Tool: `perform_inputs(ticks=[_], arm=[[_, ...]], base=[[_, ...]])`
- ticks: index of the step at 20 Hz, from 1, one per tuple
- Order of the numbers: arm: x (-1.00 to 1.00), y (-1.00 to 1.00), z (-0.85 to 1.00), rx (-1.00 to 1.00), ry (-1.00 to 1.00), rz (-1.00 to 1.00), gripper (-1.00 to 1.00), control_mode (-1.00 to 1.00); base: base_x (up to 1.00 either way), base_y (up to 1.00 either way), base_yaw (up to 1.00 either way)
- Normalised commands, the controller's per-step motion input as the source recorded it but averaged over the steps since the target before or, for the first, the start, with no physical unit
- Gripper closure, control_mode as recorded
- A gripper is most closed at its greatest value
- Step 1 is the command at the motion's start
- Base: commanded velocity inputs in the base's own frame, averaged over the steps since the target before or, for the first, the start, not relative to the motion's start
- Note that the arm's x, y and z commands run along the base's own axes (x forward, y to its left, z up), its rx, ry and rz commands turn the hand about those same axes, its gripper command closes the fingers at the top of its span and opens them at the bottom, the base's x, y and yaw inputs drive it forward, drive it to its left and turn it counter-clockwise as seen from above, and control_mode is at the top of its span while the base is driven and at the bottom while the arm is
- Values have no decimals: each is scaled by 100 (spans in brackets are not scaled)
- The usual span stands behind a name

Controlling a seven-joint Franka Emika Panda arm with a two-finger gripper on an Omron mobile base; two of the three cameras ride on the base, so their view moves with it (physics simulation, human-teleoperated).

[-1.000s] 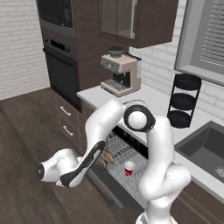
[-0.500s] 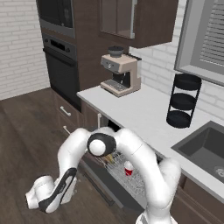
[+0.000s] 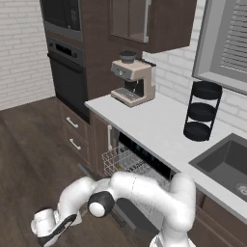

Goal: Pick up the cup and bowl from the counter, place them in the dishwasher, and close the dishwasher door.

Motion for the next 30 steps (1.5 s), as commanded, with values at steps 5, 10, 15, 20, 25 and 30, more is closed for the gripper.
perform_inputs(ticks=[5, 10, 15, 20, 25, 30], arm=[[64, 0, -71, -29, 0, -15, -100, -100], [57, 0, -55, -21, 7, -10, -100, -100], [40, 0, -52, -14, 14, -3, -100, -100], [49, 0, -54, -12, 23, -4, -100, -100], [59, 0, -49, -6, 33, -4, -100, -100], [40, 14, -62, -5, 39, 0, -100, -100]], base=[[0, 0, 0], [0, 0, 0], [0, 0, 0], [0, 0, 0], [0, 0, 0], [0, 0, 0]])
